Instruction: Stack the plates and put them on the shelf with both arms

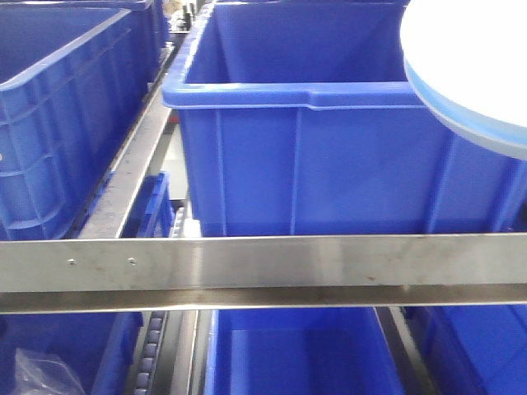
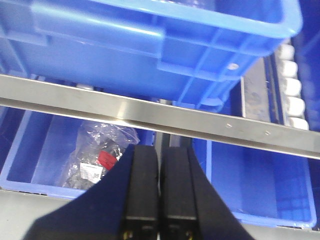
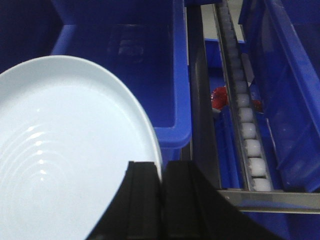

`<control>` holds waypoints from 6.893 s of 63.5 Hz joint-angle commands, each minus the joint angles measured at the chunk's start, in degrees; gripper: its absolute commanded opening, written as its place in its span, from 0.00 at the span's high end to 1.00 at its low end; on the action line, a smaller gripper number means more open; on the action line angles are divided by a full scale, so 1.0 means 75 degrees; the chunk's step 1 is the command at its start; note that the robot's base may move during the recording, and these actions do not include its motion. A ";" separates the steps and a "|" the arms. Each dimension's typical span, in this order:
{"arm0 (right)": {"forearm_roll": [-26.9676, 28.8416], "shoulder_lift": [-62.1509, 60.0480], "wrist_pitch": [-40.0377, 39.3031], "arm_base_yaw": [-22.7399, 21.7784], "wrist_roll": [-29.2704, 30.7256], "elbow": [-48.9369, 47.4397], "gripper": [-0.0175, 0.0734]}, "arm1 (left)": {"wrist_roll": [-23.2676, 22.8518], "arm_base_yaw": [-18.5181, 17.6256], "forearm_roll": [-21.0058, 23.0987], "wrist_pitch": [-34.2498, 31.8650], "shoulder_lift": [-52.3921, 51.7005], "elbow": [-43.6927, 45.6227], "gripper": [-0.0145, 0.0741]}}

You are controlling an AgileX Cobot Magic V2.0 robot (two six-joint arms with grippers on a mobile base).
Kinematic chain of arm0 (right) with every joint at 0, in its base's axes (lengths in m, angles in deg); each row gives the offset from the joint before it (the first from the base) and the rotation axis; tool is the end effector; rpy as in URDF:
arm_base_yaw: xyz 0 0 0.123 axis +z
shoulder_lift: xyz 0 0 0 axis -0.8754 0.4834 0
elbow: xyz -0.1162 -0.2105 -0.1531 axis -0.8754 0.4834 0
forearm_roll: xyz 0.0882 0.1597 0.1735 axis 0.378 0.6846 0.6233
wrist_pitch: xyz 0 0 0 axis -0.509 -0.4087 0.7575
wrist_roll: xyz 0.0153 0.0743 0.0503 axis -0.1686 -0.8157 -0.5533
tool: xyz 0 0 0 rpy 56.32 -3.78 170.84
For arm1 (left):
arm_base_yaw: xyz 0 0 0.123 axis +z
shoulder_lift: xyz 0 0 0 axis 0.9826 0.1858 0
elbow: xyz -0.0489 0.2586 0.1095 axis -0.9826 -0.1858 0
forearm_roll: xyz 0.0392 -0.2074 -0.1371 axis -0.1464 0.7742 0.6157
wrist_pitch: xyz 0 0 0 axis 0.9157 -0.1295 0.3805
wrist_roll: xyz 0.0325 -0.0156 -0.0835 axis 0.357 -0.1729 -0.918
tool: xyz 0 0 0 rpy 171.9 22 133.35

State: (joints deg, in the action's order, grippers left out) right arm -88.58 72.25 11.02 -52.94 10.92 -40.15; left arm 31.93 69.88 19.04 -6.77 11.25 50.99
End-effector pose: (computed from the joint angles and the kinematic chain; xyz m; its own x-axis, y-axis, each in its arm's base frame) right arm 0.1135 0.0072 0.3262 -0.3217 0.0676 -0.9444 -0.0136 0.9970 0.0760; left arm 0.0898 -0.0060 0.2627 -0.5324 -0.1608 -0.8311 -0.0509 0.9861 -0.1582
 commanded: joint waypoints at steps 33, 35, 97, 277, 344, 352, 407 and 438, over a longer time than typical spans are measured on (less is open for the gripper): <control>-0.0100 -0.0012 -0.0763 -0.0033 0.0016 -0.0258 0.74 | -0.0048 0.0006 -0.0030 -0.0560 0.0049 0.0217 0.74; -0.0100 -0.0012 -0.0763 -0.0033 0.0016 -0.0258 0.74 | -0.0048 0.0006 -0.0030 -0.0560 0.0049 0.0217 0.74; -0.0070 0.4949 -0.2485 -0.0033 0.0016 -0.4016 0.22 | -0.0048 0.0006 -0.0030 -0.0560 0.0049 0.0217 0.74; -0.0058 -0.4489 -0.2985 -0.0791 -0.0068 0.4681 0.75 | -0.0048 0.0006 -0.0030 -0.0544 0.0049 0.0217 0.74; 0.1197 -0.4489 -0.3353 -0.0794 0.0889 0.4688 0.75 | -0.0048 0.0006 -0.0030 -0.0544 0.0049 0.0217 0.74; 0.1197 -0.4489 -0.3353 -0.0794 0.0889 0.4688 0.75 | -0.0048 0.0006 -0.0030 -0.0544 0.0049 0.0217 0.74; 0.1197 -0.4489 -0.3353 -0.0794 0.0889 0.4688 0.75 | 0.0022 0.0060 -0.0389 -0.4447 -0.3537 -0.3114 0.74; 0.1197 -0.4489 -0.3353 -0.0794 0.0889 0.4688 0.75 | 0.0022 0.0044 -0.0467 -0.4374 -0.3676 -0.3114 0.74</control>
State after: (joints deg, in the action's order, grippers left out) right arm -79.64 39.64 -9.08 -58.56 16.93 -5.07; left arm 32.26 70.32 15.46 -34.62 -15.07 27.67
